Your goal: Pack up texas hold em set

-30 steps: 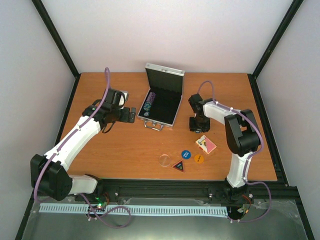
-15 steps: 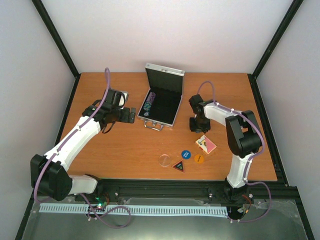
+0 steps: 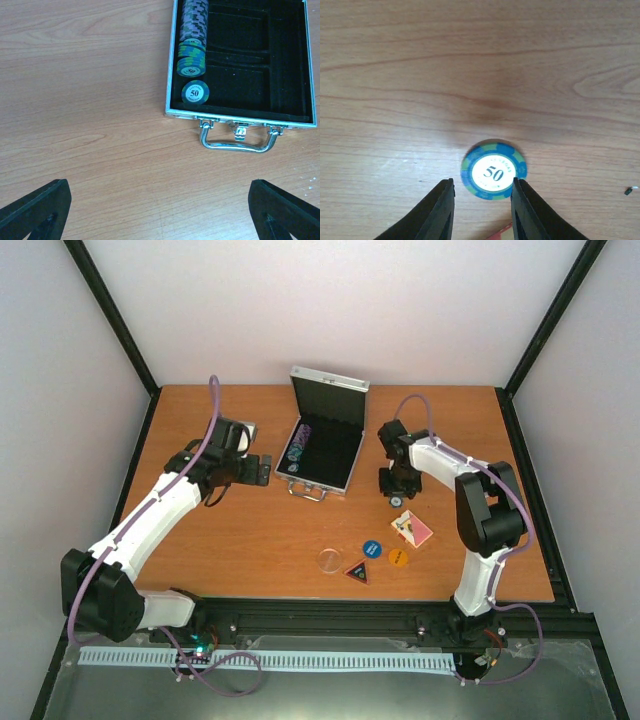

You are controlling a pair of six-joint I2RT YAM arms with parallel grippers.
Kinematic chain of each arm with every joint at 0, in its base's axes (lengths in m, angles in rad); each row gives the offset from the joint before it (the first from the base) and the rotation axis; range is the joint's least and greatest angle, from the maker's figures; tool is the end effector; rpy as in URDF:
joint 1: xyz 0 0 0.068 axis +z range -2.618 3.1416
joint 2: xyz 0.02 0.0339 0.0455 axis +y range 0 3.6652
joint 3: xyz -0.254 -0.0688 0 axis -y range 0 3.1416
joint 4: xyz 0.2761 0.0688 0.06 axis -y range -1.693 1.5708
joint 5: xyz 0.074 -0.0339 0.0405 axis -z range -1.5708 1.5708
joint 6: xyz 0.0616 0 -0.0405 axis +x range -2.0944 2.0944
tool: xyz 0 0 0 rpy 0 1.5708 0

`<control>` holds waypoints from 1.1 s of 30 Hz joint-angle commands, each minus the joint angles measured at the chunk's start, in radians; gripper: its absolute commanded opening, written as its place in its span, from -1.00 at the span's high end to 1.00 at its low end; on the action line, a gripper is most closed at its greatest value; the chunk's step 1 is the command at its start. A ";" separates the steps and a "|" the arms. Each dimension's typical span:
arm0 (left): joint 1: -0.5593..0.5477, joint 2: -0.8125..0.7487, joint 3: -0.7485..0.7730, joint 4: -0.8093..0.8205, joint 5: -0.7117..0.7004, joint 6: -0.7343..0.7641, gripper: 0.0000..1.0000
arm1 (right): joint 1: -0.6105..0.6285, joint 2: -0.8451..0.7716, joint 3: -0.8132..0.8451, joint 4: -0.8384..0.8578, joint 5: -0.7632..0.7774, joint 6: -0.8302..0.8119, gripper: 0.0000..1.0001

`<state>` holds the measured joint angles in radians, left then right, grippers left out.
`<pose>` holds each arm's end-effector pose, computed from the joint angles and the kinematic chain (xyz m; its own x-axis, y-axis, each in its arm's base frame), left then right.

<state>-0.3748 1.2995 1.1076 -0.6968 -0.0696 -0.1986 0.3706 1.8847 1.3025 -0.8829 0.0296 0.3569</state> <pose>0.2992 -0.1131 0.2593 -0.7722 0.0923 -0.6287 0.1755 0.9819 -0.0715 0.3514 0.1346 0.1186 -0.9940 -0.0116 -0.1091 -0.0126 0.9999 0.0093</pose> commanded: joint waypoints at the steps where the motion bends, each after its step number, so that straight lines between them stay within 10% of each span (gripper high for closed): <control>1: 0.010 0.001 0.001 0.019 0.010 -0.015 -0.99 | 0.028 -0.033 0.046 -0.038 -0.020 -0.002 0.34; 12: 0.010 -0.006 -0.002 0.012 0.012 -0.014 -0.99 | 0.018 0.031 0.033 -0.031 0.055 0.040 -0.83; 33: 0.010 -0.023 -0.006 -0.020 0.002 -0.008 -0.99 | -0.002 0.062 -0.077 0.073 -0.005 0.126 -0.29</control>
<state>-0.3748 1.2980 1.1019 -0.7055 -0.0605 -0.1986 0.3737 1.9385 1.2789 -0.7975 0.0353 0.4568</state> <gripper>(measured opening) 0.998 0.644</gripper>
